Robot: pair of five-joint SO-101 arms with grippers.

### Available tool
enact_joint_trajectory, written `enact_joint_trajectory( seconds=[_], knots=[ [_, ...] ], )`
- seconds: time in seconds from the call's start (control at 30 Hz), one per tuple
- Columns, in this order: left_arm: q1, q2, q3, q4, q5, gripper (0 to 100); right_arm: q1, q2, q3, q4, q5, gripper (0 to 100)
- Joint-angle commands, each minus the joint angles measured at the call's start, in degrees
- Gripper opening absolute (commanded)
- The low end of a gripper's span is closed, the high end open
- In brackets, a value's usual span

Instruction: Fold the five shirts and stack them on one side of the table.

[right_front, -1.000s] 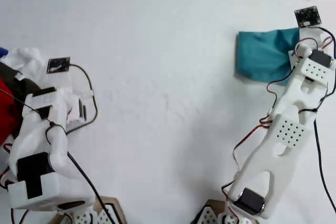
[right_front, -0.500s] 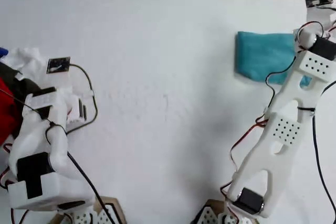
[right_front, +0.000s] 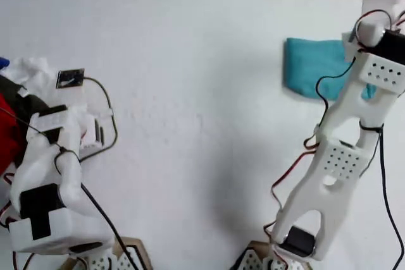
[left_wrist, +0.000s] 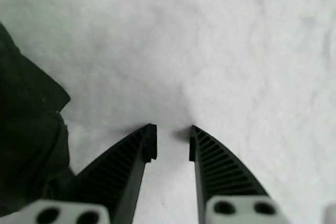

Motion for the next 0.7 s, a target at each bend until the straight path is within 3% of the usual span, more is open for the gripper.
enact_joint_trajectory(
  seconds=[0.0, 0.2, 0.43, 0.67],
  knots=[
    [-0.53, -0.35, 0.04, -1.58, 0.53, 13, -0.48, -9.45, -0.26, 1.63, -0.53, 17.2],
    [-0.53, -0.35, 0.04, -1.58, 0.53, 13, -1.63, -28.62, 17.67, 1.54, -5.89, 17.1],
    [-0.53, -0.35, 0.04, -1.58, 0.53, 13, -10.33, -53.76, 49.58, 1.27, -6.24, 17.0],
    [-0.53, -0.35, 0.04, -1.58, 0.53, 13, -18.77, -68.26, 73.67, 0.92, -6.24, 17.0]
  ],
)
